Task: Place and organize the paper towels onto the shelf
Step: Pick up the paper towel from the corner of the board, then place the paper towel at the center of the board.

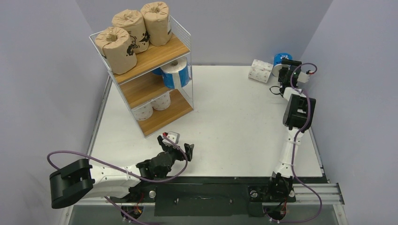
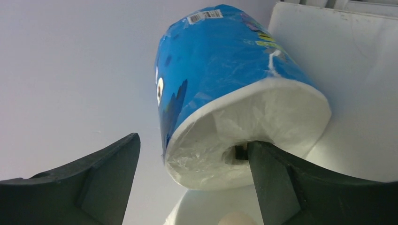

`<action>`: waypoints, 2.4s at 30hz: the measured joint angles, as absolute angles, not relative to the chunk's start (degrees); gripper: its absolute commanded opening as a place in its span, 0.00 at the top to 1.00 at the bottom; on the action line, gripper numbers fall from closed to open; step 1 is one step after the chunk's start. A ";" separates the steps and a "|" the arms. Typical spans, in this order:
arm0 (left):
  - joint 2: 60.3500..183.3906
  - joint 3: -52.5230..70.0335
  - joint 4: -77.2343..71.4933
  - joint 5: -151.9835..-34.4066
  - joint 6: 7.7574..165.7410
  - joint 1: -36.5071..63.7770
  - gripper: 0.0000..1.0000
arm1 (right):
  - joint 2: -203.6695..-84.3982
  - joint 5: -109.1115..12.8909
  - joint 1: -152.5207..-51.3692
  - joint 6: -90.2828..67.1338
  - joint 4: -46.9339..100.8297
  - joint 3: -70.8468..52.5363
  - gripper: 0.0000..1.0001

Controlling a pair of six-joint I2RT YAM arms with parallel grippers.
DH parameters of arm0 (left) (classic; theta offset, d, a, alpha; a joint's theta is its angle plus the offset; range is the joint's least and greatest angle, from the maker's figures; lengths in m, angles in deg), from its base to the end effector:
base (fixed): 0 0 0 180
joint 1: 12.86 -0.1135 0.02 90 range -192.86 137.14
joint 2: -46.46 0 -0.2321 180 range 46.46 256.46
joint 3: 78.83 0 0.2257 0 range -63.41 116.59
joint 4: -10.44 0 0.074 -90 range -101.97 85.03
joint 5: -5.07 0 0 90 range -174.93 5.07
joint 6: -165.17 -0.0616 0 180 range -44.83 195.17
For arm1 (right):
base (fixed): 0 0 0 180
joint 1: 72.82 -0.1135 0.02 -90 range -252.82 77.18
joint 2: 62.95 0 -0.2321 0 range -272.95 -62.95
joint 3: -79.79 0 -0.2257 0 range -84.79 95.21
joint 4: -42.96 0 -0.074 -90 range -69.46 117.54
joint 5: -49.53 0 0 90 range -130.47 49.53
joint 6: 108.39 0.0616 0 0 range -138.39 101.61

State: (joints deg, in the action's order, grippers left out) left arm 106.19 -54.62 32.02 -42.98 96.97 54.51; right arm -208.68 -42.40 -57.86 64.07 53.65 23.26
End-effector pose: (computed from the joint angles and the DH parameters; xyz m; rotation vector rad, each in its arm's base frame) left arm 0.1161 -0.1715 0.1540 0.1884 1.7645 -0.4691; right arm 0.5353 -0.1409 0.1315 1.3797 1.2456 0.8686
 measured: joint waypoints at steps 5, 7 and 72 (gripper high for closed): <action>108.51 -54.00 33.09 -44.03 96.99 53.64 0.03 | -210.67 -42.47 -57.84 64.92 53.70 26.28 0.24; 109.18 -54.00 33.53 -44.55 96.99 53.24 0.03 | -211.26 -42.45 -57.84 65.36 53.94 26.84 0.29; 64.24 -42.97 -13.92 -35.61 104.49 53.44 0.05 | -120.16 -21.22 -116.50 16.22 2.18 -29.22 0.80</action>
